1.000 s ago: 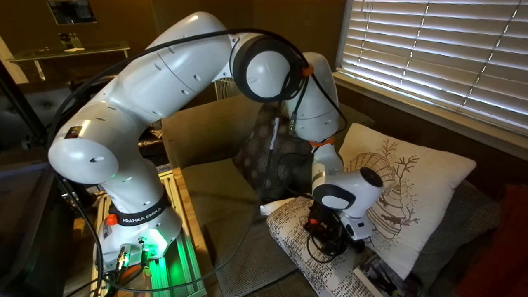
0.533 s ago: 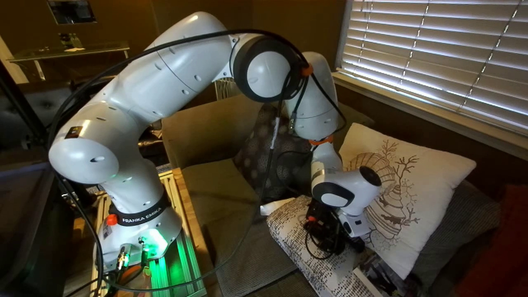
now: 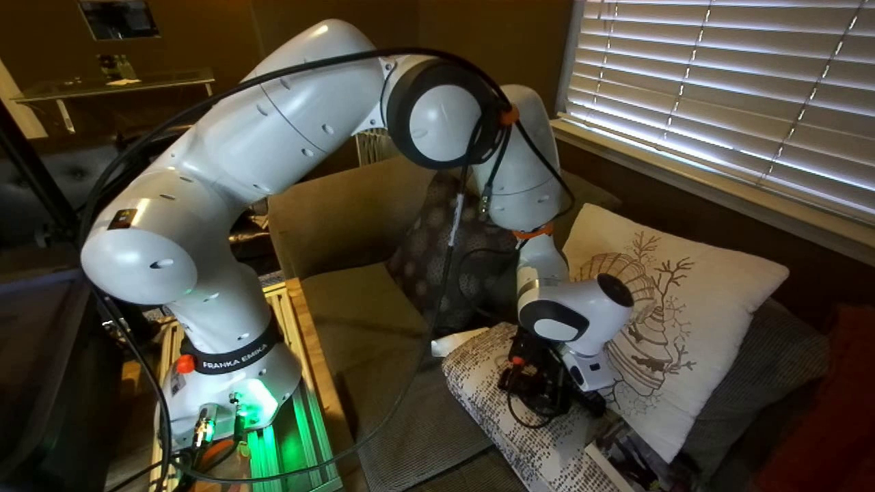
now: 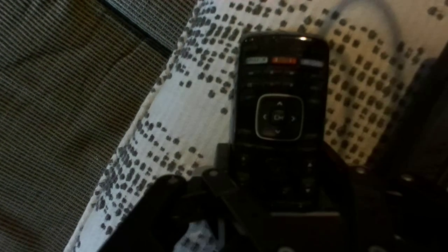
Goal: Put one remote on top of the white pillow
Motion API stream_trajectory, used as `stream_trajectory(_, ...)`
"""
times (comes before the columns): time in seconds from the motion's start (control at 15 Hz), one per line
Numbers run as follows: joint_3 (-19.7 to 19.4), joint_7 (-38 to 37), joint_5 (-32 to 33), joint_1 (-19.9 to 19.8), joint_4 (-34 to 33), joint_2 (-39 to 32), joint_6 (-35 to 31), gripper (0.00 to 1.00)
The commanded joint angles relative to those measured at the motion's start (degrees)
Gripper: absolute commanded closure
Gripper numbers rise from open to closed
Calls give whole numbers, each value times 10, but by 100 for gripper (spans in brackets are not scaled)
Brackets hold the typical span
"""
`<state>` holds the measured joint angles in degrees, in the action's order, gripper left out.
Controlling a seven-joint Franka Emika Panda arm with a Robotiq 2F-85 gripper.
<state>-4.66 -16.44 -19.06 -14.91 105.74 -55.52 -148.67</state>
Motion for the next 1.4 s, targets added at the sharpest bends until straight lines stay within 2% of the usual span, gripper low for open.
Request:
stream_trajectory(0.0, 0, 0, -9, 2, -4, 1, 8, 63)
stream_trajectory(0.33, -15, 3, 2, 21, 61, 52, -23, 63)
stream_trajectory(0.8, -82, -12, 56, 102, 183, 167, -61, 63)
stream_trajectory(1.07, -135, -25, 127, 165, 238, 239, -79, 63)
stream_trajectory(1.33, -190, -53, 232, 233, 257, 305, -65, 63)
